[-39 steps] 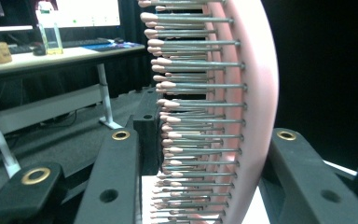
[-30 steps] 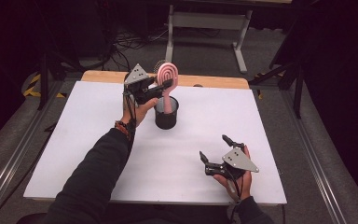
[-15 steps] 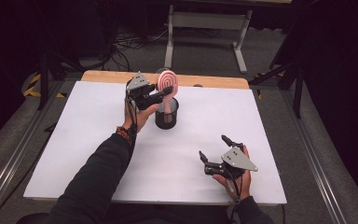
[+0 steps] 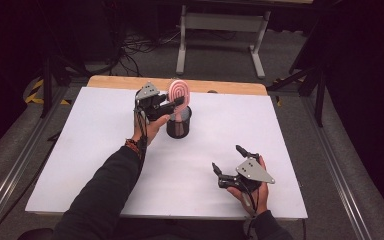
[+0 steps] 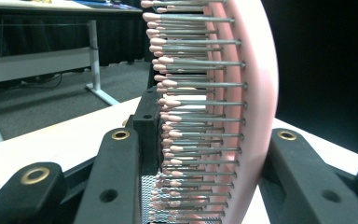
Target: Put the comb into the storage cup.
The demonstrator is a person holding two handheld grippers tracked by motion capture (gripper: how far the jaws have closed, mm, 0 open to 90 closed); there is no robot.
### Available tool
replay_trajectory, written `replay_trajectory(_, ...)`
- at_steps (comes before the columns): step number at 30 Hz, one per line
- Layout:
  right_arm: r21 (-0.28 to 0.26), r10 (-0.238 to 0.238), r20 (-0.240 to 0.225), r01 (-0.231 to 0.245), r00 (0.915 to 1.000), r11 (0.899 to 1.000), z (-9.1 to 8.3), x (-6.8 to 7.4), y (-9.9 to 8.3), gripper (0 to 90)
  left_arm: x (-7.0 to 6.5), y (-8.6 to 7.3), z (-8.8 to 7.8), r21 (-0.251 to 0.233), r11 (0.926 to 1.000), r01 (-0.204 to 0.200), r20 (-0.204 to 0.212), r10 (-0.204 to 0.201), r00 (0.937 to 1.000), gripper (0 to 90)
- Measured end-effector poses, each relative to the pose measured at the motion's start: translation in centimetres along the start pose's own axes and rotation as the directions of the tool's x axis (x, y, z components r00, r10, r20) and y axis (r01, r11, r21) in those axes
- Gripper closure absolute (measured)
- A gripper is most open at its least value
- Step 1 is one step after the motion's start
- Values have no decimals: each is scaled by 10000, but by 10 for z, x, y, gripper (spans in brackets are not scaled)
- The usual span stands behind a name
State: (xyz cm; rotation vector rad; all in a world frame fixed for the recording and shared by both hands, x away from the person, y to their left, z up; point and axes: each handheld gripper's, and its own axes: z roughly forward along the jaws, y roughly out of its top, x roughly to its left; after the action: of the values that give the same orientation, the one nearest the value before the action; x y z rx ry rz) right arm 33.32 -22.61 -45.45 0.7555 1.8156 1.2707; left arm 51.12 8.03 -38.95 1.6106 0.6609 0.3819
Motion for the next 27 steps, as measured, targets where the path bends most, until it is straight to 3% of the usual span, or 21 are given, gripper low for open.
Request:
replay_trajectory(9,-5,-133,-110,133,9999,9999,0,3,1,68,2,-2,-1,-136,9998,142,52,-141,9999,608)
replay_trajectory(12,-9,-134,-124,134,9998,9999,0,3,1,68,5,-2,-3,-368,9980,515,207,-507,9985,533)
replay_trajectory(21,79,-170,-102,171,9998,9998,0,4,1,78,17,5,-12,-469,9974,546,-207,-556,9982,444)
replay_trajectory(27,145,-293,1,293,9996,9995,0,6,1,82,27,3,-15,-181,9971,741,-564,-751,9956,379)
